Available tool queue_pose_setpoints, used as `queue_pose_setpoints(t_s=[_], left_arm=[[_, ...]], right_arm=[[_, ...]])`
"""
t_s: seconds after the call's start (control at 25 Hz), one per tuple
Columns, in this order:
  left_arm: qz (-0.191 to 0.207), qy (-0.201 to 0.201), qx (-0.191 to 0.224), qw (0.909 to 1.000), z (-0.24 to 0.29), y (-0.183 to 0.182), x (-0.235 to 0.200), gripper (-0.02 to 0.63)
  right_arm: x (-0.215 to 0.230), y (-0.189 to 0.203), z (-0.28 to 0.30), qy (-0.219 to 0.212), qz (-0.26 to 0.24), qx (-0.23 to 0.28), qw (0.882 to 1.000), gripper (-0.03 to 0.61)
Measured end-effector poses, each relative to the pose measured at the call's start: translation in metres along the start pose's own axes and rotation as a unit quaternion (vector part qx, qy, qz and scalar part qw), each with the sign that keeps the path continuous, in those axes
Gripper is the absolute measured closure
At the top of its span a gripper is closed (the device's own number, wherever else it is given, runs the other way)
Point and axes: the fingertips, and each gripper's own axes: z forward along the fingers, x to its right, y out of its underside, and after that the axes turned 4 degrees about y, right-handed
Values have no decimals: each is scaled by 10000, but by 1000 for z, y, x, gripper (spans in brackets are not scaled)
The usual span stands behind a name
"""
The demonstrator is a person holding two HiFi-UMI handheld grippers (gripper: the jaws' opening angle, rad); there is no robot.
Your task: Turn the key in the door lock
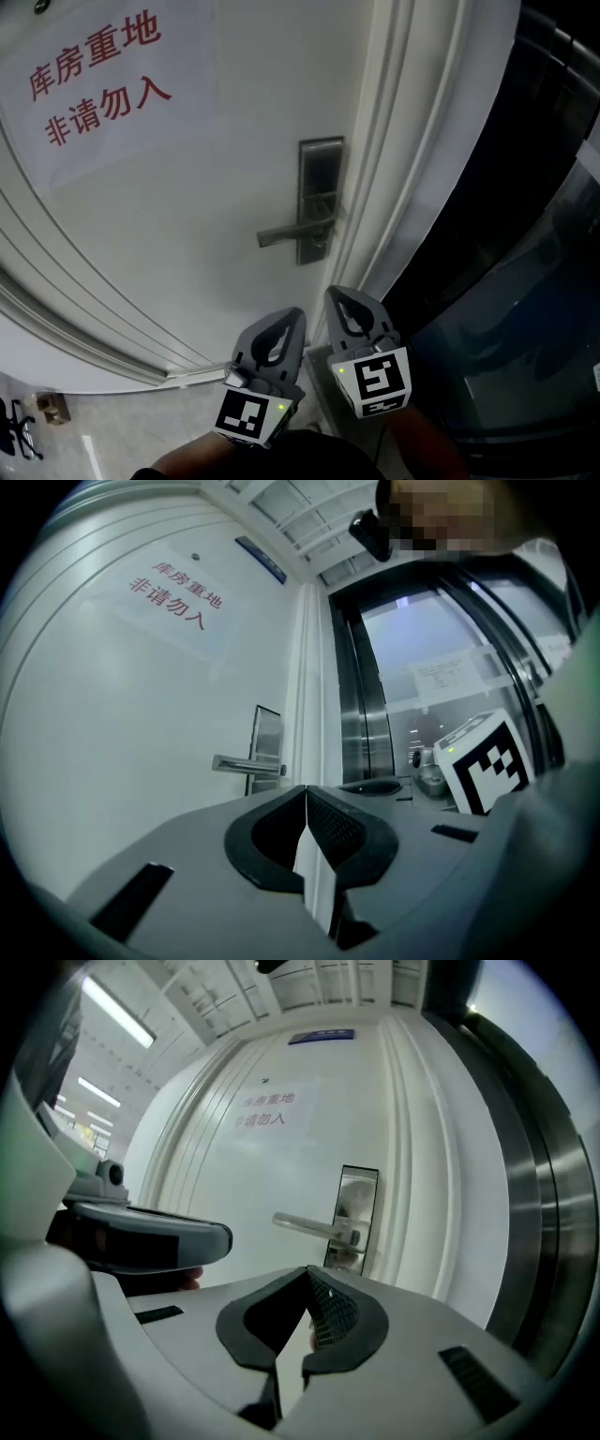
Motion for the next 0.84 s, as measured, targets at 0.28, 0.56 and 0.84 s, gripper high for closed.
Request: queue_pose_setpoints(t_s=[0.28, 0.56, 0.84], left_arm=[[23, -18, 8, 10000, 5, -2, 3, 606], [9, -42, 2, 10000, 7, -1, 2, 606], [2, -48, -9, 10000, 9, 0, 1, 606]], right_arm=[[1, 3, 1, -166, 565, -23, 9983, 565], [0, 5, 2, -192, 656, -27, 9977, 565], [-1, 5, 6, -242, 699, -42, 9973, 565]])
